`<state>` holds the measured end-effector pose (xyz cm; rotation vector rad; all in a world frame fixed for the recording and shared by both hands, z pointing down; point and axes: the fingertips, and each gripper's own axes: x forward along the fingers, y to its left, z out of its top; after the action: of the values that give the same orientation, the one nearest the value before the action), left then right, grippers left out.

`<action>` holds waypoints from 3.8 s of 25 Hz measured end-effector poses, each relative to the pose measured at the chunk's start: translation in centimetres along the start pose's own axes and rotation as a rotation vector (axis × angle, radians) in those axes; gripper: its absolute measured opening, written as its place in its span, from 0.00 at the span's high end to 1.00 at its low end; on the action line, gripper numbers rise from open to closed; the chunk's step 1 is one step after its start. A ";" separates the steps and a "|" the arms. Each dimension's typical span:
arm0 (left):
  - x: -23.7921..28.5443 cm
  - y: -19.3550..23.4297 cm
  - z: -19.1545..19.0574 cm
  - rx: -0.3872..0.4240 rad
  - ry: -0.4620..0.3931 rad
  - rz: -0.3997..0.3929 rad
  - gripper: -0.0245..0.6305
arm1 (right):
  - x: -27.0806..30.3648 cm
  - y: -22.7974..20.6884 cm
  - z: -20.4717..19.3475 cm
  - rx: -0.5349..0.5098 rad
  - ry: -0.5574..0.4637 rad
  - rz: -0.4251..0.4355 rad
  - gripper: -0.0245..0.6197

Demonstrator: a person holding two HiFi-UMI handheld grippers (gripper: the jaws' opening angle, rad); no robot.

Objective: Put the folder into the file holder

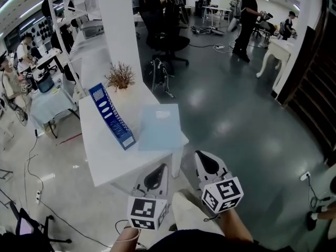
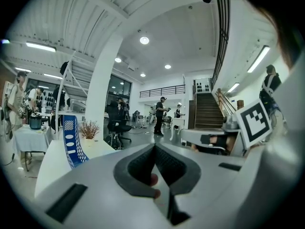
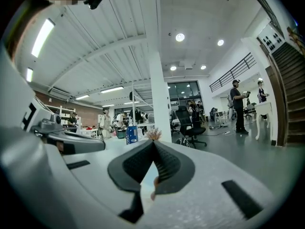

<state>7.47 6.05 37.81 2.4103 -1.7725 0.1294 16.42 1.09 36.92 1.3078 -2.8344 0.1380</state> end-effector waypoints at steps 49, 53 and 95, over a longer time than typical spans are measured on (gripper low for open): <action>24.6 10.6 -1.1 -0.058 0.093 0.101 0.96 | 24.3 -16.0 -7.9 0.133 0.270 0.139 0.94; 25.2 11.8 -1.6 -0.064 0.102 0.109 0.96 | 26.2 -16.1 -9.3 0.175 0.300 0.168 0.90; 35.5 22.0 -6.5 -0.117 0.161 0.015 0.96 | 39.9 -19.9 -22.8 0.473 0.517 0.153 0.63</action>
<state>-2.77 -32.72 51.25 2.2378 -1.6795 0.2098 5.14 -40.00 63.14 0.9105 -2.5124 1.0350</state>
